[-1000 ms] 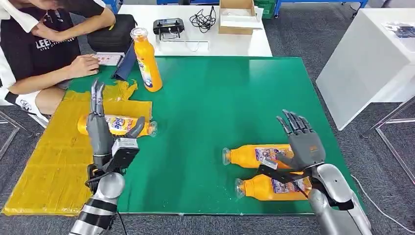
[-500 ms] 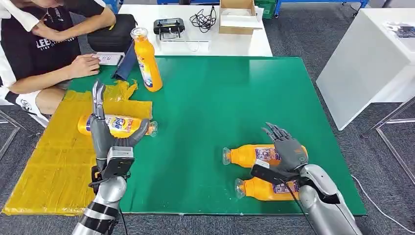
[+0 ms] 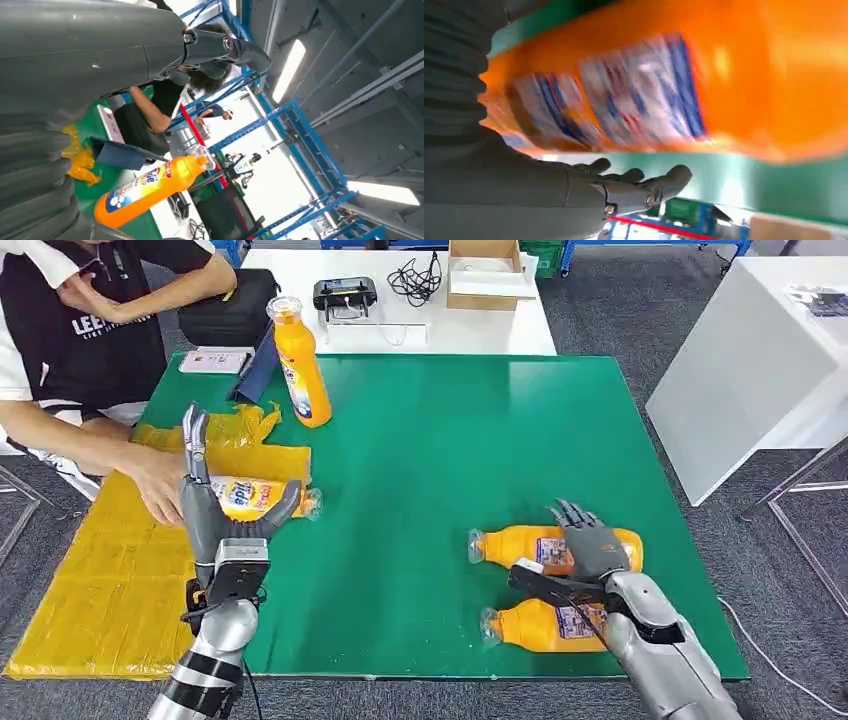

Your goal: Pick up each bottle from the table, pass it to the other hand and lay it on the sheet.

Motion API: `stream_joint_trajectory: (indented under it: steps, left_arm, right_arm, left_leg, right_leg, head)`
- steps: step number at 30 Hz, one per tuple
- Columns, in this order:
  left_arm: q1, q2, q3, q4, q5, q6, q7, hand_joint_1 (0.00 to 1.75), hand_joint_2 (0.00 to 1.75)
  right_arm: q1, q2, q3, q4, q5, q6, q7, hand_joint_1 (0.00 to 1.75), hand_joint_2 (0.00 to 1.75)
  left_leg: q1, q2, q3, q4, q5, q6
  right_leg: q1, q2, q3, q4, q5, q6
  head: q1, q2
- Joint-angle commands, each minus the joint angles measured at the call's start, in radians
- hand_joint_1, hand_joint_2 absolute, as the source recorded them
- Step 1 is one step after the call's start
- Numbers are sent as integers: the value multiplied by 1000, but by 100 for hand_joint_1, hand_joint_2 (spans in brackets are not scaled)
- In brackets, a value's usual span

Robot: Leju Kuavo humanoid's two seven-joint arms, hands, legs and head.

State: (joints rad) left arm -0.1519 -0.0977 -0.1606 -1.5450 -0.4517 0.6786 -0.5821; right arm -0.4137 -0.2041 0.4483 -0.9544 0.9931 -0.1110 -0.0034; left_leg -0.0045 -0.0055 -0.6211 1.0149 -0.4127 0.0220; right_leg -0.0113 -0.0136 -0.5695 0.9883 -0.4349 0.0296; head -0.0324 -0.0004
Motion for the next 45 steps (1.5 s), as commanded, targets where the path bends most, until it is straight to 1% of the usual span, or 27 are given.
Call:
stream_joint_trajectory:
  steps: [1, 4, 5, 7, 8, 9, 13, 14, 15, 20, 21, 22, 23, 24, 25, 27, 28, 30, 32, 33, 34, 37, 38, 41, 42, 43, 45]
  left_arm:
    - [-48, 4, -24, 70, -7, -5, 15, 0, 175]
    - [-51, 2, -25, 72, -10, -4, 17, 0, 175]
    - [-49, 2, -24, 71, -11, -4, 18, 0, 175]
    - [-46, 2, -22, 66, -14, -4, 21, 0, 175]
    - [-44, 2, -20, 62, -17, -4, 24, 0, 175]
    - [-41, 1, -19, 59, -20, -5, 26, 0, 175]
    - [-39, -1, -16, 55, -25, -5, 29, 0, 175]
    - [-39, -2, -16, 53, -26, -6, 30, 0, 175]
    - [-38, -3, -15, 51, -29, -6, 31, 0, 175]
    - [-34, -3, -14, 44, -32, -9, 33, 0, 175]
    - [-23, -4, -12, 27, -38, -22, 41, 0, 175]
    - [-21, -4, -14, 25, -39, -31, 46, 0, 175]
    - [-6, -2, -24, -1, 36, -138, 68, 0, 175]
    - [-3, -7, -21, -4, 34, -141, 66, 0, 175]
    - [2, -2, -31, -8, 91, -214, 73, 0, 175]
    - [4, -2, -39, -3, 110, -246, 76, 0, 175]
    - [3, 12, -58, 3, 155, -320, 85, 0, 175]
    - [2, 22, -78, 17, 187, -383, 100, 0, 175]
    - [-11, 49, -117, 40, 224, -483, 126, 0, 175]
    - [-13, 49, -120, 44, 230, -495, 130, 0, 175]
    - [-19, 60, -139, 55, 261, -548, 141, 0, 175]
    - [-19, 63, -153, 62, 280, -577, 146, 0, 175]
    - [-21, 69, -167, 59, 331, -637, 155, 0, 175]
    - [-27, 75, -192, 45, 368, -667, 154, 0, 175]
    - [-28, 75, -194, 42, 370, -668, 155, 0, 175]
    - [-29, 78, -198, 34, 404, -689, 156, 0, 175]
    - [-31, 80, -202, 29, 422, -702, 156, 0, 175]
  right_arm:
    - [-117, 33, 75, 249, 79, 19, 79, 0, 175]
    - [-126, 39, 75, 278, 101, 21, 90, 12, 175]
    - [-126, 40, 77, 279, 112, 12, 102, 56, 175]
    - [-127, 44, 81, 276, 126, 6, 118, 56, 175]
    - [-126, 45, 79, 271, 132, 6, 123, 119, 175]
    - [-123, 47, 67, 258, 135, 9, 126, 129, 175]
    - [-124, 44, 55, 242, 155, 7, 140, 145, 175]
    - [-125, 46, 48, 238, 161, 3, 141, 155, 175]
    - [-115, 53, 26, 220, 159, -26, 133, 175, 175]
    - [-102, 65, 1, 189, 146, -40, 124, 175, 175]
    - [-41, 92, -67, 44, 108, -143, 80, 175, 175]
    - [-24, 96, -79, 2, 111, -181, 73, 175, 175]
    - [53, 134, -143, -172, 63, -307, 3, 175, 175]
    - [80, 136, -150, -239, 83, -279, 25, 175, 175]
    - [117, 164, -183, -316, 49, -368, -25, 175, 175]
    - [158, 182, -199, -401, 28, -396, -40, 175, 175]
    - [197, 211, -222, -473, -48, -492, -125, 175, 175]
    - [225, 224, -227, -513, -71, -517, -150, 175, 175]
    - [278, 258, -244, -610, -235, -587, -291, 175, 175]
    - [289, 267, -246, -627, -275, -587, -317, 175, 175]
    - [316, 280, -239, -691, -446, -587, -410, 175, 175]
    - [341, 293, -239, -741, -536, -564, -439, 175, 175]
    - [353, 312, -252, -759, -638, -540, -474, 175, 175]
    - [338, 322, -254, -712, -810, -392, -469, 175, 175]
    - [333, 324, -256, -700, -812, -389, -475, 175, 175]
    - [324, 326, -257, -682, -908, -306, -476, 173, 175]
    - [316, 331, -264, -664, -931, -288, -486, 175, 175]
  left_leg:
    - [1, 1, 2, -1, 0, -1]
    - [1, 2, 2, -1, 0, -1]
    - [1, 1, 4, -1, 0, -2]
    - [1, 1, 3, 0, 0, -1]
    - [1, 2, 4, -1, 0, -2]
    - [1, 2, 3, -1, 0, -1]
    - [0, 1, 2, 0, 0, -1]
    - [1, 1, 3, -1, 0, -1]
    - [1, 0, 3, -1, 1, -1]
    - [0, 1, 2, 0, 0, 0]
    - [0, 1, 2, 0, 1, 0]
    - [1, 2, 2, 0, 0, -1]
    - [1, 2, 3, -1, -1, -2]
    - [1, 2, 1, 0, -1, -1]
    - [1, 2, 2, 0, -1, -1]
    - [1, 3, 3, 0, -2, -2]
    - [1, 1, 1, 0, -1, -1]
    - [1, 1, 3, 0, -2, -2]
    - [1, -1, 1, -1, -1, -2]
    - [1, -3, -1, 0, 0, -1]
    - [2, -3, 0, 0, -1, -2]
    - [1, -2, -2, 0, -1, -1]
    - [0, -1, -3, 0, 0, -1]
    - [0, 0, -3, 0, 0, -1]
    - [1, -1, -2, 0, 0, -1]
    - [1, -1, -1, -1, 0, -2]
    - [1, 1, -3, 0, 0, -1]
  right_leg:
    - [0, 2, 2, -1, 0, -1]
    - [1, 2, 2, -1, 0, -1]
    - [1, 1, 4, -2, 0, -1]
    - [1, 1, 2, -1, 0, -1]
    - [1, 2, 3, -2, 0, -1]
    - [1, 2, 2, -1, 0, -1]
    - [0, 1, 2, -1, 0, 0]
    - [1, 1, 3, -1, 0, -1]
    - [0, 1, 2, -1, 0, 0]
    - [0, 1, 2, -1, 0, 0]
    - [0, 1, 1, -1, 0, 0]
    - [1, 2, 2, -1, 0, -1]
    - [1, 2, 3, -1, -1, -1]
    - [1, 2, 0, 0, 0, -1]
    - [1, 2, 1, 0, -1, -1]
    - [1, 3, 2, 0, -2, -2]
    - [1, 1, 1, 0, -1, -1]
    - [1, 2, 2, 1, -3, -2]
    - [1, -1, 0, 0, -1, -1]
    - [1, -2, -2, 0, -1, -1]
    - [1, -2, 0, 0, -2, -1]
    - [0, 0, -3, 0, -1, -1]
    - [0, 0, -3, 0, -1, -1]
    - [0, -1, -4, 0, -1, -1]
    - [0, -1, -2, 0, -1, -1]
    - [1, -1, -1, 0, -1, -1]
    - [0, 0, -3, 0, 0, -1]
  head:
    - [0, 0]
    - [0, 0]
    - [0, 0]
    - [0, 0]
    - [0, 0]
    - [0, 0]
    - [0, 0]
    - [0, 0]
    - [0, 0]
    - [0, 0]
    - [0, 0]
    - [0, 0]
    - [0, 0]
    - [0, 0]
    - [0, 0]
    - [0, 0]
    - [1, 0]
    - [0, 0]
    - [0, 0]
    - [0, 0]
    - [0, 0]
    - [0, 0]
    - [0, 0]
    - [0, 0]
    - [0, 0]
    - [0, 0]
    - [0, 0]
